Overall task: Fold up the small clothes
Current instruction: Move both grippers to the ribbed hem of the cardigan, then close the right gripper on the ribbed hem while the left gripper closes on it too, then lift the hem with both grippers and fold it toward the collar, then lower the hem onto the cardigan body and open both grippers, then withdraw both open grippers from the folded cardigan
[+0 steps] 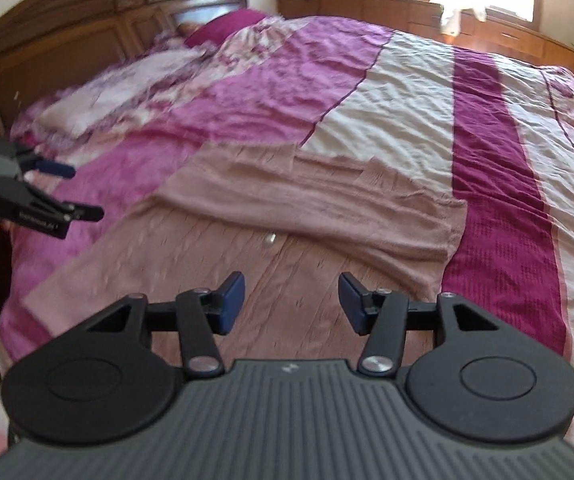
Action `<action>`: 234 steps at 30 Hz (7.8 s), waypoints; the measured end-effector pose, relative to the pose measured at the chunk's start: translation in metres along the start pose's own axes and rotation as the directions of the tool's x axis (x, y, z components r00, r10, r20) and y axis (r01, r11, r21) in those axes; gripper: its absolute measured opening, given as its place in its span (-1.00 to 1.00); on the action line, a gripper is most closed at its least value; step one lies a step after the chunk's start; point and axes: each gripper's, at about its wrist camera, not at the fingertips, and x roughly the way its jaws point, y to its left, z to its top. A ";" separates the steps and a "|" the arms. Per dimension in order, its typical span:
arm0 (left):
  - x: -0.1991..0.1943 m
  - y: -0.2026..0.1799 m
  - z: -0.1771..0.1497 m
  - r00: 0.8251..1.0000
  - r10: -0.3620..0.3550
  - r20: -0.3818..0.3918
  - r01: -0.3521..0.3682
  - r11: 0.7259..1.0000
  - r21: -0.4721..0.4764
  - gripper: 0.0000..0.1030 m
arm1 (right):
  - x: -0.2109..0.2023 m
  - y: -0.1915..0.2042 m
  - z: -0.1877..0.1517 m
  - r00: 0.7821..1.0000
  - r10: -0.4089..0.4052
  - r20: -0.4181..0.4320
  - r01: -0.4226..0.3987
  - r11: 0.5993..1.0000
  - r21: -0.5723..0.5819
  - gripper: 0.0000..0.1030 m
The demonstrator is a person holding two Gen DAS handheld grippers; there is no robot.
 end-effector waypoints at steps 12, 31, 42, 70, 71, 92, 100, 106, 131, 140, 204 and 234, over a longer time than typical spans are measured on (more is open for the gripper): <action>-0.012 -0.035 -0.072 0.995 -0.059 -0.080 0.067 0.992 0.102 0.79 | -0.003 0.040 -0.063 0.985 0.019 -0.169 -0.052 0.981 -0.189 0.05; -0.015 -0.072 -0.125 0.983 -0.078 -0.166 0.133 0.926 0.353 0.90 | 0.009 0.073 -0.118 0.942 -0.086 -0.325 -0.088 0.870 -0.485 0.36; 0.023 -0.070 -0.117 0.982 -0.059 -0.182 0.114 0.943 0.312 0.98 | 0.044 0.066 -0.114 0.946 -0.118 -0.302 -0.027 0.899 -0.437 0.36; 0.033 -0.063 -0.111 0.993 -0.083 -0.085 0.093 0.988 0.124 0.19 | 0.049 0.042 -0.119 0.976 -0.183 -0.121 0.152 0.961 -0.233 -0.66; 0.033 -0.062 -0.110 0.993 -0.083 -0.083 0.092 0.989 0.116 0.18 | 0.048 0.040 -0.117 0.977 -0.181 -0.113 0.153 0.964 -0.216 -0.68; 0.007 -0.048 -0.086 0.991 -0.131 0.008 0.131 0.991 -0.015 -0.77 | 0.028 0.025 -0.089 0.979 -0.200 0.035 0.200 0.980 -0.006 -0.74; -0.008 -0.037 -0.058 0.991 -0.096 0.097 0.101 0.993 -0.053 -0.78 | 0.024 0.021 -0.069 0.968 -0.227 0.104 0.224 0.974 0.037 -0.75; -0.004 -0.030 -0.037 0.987 -0.066 0.148 0.080 0.993 -0.092 -0.78 | 0.023 0.019 -0.055 0.960 -0.241 0.142 0.237 0.970 0.049 -0.75; 0.040 -0.001 0.083 0.949 0.032 0.314 0.017 0.988 -0.153 -0.79 | 0.068 -0.015 0.044 0.909 -0.306 0.282 0.307 0.951 0.041 -0.75; 0.084 0.008 0.135 0.944 0.072 0.323 -0.014 0.984 -0.179 -0.79 | 0.114 -0.036 0.079 0.896 -0.347 0.276 0.348 0.936 0.046 -0.76; 0.218 -0.013 0.099 0.998 0.019 0.065 -0.024 0.997 0.078 0.60 | 0.157 -0.063 0.014 0.984 -0.134 0.121 0.145 0.985 -0.090 -0.02; 0.231 0.083 0.115 0.987 0.152 0.055 -0.135 0.961 -0.242 0.03 | 0.198 -0.051 0.031 0.986 -0.117 0.118 0.133 0.982 -0.138 -0.77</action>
